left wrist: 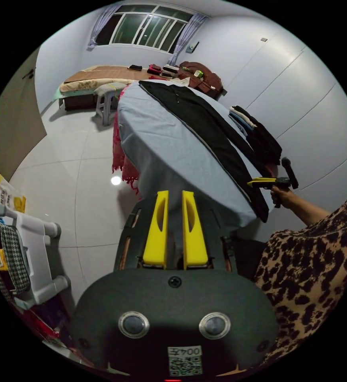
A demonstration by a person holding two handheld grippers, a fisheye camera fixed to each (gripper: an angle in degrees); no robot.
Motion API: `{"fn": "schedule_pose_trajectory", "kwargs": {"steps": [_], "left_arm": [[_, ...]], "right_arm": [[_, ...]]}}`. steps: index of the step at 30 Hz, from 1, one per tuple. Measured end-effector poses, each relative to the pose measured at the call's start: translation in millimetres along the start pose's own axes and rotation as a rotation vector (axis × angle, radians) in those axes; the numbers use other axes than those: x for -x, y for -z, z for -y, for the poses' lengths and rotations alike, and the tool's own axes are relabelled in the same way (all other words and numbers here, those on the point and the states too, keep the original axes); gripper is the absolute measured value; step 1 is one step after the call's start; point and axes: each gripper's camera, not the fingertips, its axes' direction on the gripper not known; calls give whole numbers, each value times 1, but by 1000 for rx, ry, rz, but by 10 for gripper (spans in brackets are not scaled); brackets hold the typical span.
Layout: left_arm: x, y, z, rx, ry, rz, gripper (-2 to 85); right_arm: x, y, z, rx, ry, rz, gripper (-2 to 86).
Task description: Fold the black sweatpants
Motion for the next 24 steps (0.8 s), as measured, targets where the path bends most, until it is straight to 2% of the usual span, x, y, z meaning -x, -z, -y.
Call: {"fn": "schedule_pose_trajectory", "kwargs": {"steps": [7, 15, 24], "left_arm": [[-2, -7, 53, 23, 11, -11, 40], [-19, -16, 130, 20, -10, 19, 30], [-66, -78, 229, 120, -184, -19, 14]], "right_arm": [[11, -15, 46, 178, 3, -6, 143], [20, -26, 50, 99, 52, -12, 142], [23, -36, 63, 74, 60, 0, 135]]}}
